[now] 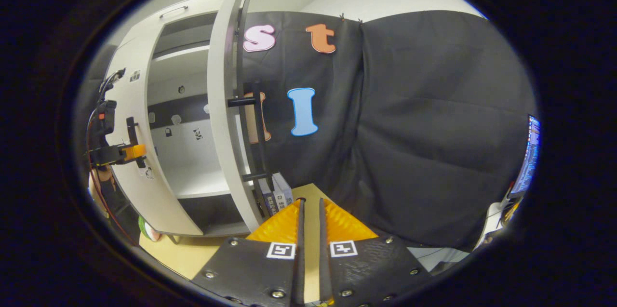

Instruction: Open the right door of the double-door shoe cabinet with the right hand, and open the left door with the left hand.

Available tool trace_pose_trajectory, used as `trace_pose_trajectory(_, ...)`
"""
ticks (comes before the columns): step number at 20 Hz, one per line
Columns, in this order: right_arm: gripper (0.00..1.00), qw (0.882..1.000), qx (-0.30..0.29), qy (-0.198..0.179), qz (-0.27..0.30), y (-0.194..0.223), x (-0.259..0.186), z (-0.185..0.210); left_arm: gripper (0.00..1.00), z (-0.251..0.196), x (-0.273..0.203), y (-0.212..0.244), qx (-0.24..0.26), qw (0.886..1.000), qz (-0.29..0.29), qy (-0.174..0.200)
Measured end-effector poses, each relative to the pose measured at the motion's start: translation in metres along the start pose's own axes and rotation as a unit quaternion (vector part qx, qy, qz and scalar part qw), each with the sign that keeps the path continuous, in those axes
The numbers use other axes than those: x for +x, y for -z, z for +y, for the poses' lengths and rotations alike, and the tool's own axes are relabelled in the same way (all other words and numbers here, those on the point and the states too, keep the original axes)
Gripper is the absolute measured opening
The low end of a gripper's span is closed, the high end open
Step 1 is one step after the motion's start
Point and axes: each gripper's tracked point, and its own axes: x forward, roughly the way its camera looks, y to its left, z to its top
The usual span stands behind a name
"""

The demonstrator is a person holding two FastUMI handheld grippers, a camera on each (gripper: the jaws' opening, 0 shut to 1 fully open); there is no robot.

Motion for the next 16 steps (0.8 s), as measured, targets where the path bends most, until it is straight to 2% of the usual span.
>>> trace_pose_trajectory(8, 0.12, 1.000, 0.004, -0.014, -0.003, 0.000, -0.009, 0.010, 0.18, 0.000, -0.010, 0.002, -0.001, 0.999, 0.000, 0.033)
trace_pose_trajectory(16, 0.12, 0.999, 0.001, -0.042, 0.002, 0.002, -0.014, 0.024, 0.17, 0.005, -0.019, 0.005, -0.001, 0.999, 0.007, 0.035)
